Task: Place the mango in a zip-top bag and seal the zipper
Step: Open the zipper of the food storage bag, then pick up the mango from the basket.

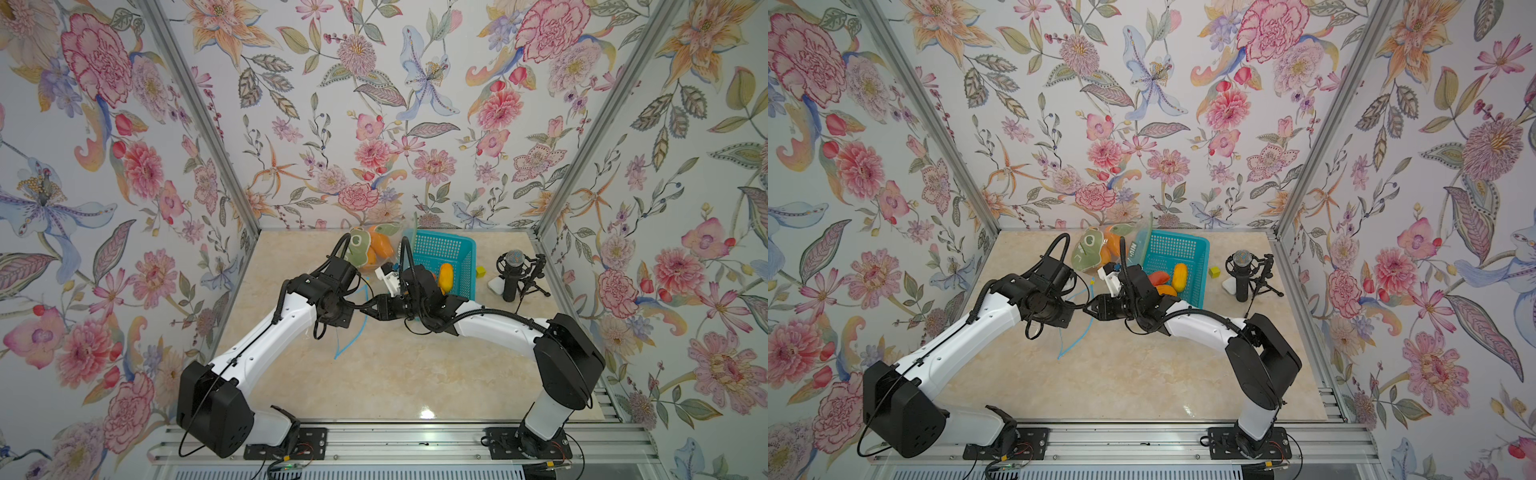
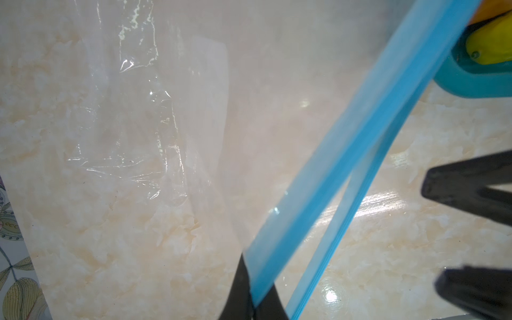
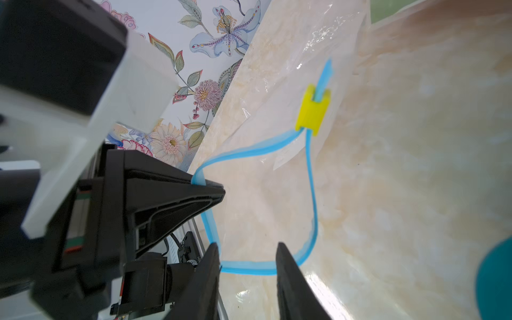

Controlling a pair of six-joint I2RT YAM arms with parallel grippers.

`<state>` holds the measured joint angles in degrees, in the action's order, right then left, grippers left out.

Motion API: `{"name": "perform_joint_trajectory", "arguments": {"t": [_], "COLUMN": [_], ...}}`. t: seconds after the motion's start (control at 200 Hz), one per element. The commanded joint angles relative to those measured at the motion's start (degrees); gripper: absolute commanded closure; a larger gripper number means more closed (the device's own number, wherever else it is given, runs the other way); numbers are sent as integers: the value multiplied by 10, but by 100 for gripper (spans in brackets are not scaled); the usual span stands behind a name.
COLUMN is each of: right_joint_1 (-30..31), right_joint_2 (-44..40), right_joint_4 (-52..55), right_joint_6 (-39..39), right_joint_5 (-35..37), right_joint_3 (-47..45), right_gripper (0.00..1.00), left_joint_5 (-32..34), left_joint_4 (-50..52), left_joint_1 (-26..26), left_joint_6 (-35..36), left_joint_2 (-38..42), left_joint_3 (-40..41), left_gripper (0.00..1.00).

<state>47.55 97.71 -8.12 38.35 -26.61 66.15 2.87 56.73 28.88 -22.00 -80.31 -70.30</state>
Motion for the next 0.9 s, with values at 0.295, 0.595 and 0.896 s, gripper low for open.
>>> {"name": "perform_joint_trajectory", "arguments": {"t": [0.295,0.595,0.896], "right_joint_1": [-149,-208,-229], "right_joint_2": [-112,-43,117], "right_joint_4": [320,382,381], "right_joint_6": [-133,-174,-146], "right_joint_5": [116,309,370], "right_joint_3": [45,90,178], "right_gripper": [36,33,33], "left_joint_5": [-12,-13,-16], "left_joint_4": [-10,-14,-14], "left_joint_1": [-7,-8,-8], "left_joint_6": [5,8,7], "left_joint_2": [-1,-2,0], "left_joint_3": [-20,-20,-23], "left_gripper": [100,100,100]}}
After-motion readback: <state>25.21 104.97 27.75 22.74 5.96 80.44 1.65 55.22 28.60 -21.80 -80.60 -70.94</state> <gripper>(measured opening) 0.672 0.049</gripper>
